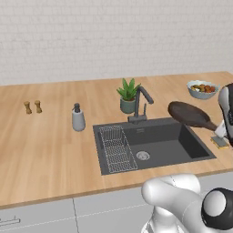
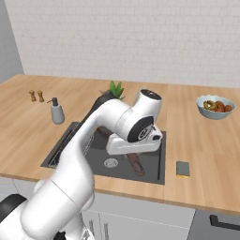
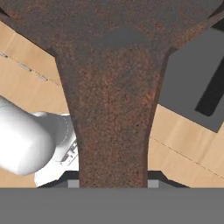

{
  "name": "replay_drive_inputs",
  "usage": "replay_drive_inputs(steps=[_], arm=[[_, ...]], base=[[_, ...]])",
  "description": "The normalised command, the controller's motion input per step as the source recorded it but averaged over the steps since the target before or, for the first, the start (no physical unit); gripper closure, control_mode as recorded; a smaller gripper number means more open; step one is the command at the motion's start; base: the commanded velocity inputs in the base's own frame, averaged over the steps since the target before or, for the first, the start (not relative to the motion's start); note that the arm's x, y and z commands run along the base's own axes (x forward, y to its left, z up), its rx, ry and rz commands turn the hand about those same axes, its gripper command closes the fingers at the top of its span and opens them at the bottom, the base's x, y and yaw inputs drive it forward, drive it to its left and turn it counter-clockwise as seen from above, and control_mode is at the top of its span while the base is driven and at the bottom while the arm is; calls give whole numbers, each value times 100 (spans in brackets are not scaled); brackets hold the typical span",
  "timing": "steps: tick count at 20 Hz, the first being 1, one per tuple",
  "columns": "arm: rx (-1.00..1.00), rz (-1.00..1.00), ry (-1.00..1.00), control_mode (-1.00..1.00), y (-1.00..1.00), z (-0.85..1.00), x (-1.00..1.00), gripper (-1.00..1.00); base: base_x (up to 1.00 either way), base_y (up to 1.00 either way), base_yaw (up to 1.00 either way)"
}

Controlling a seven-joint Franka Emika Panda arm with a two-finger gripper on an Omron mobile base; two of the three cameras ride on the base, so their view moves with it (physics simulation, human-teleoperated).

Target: Pick the pan and sponge and place them into the sink. Then turn on the water.

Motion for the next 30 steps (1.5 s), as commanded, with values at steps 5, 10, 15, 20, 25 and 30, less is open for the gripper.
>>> replay_drive_inputs(steps=[5,10,15,20,25,30], arm=[[-13,24,-1,-100,-9,-46,36,100],[-11,21,-2,-100,-16,-47,24,100],[0,8,-11,-100,-3,-51,24,100],[0,0,-3,-100,23,-22,58,100],[0,12,1,-100,0,-22,59,100],[0,18,0,-100,0,-44,46,100]], base=[[0,0,0],[0,0,0],[0,0,0],[0,0,0],[0,0,0],[0,0,0]])
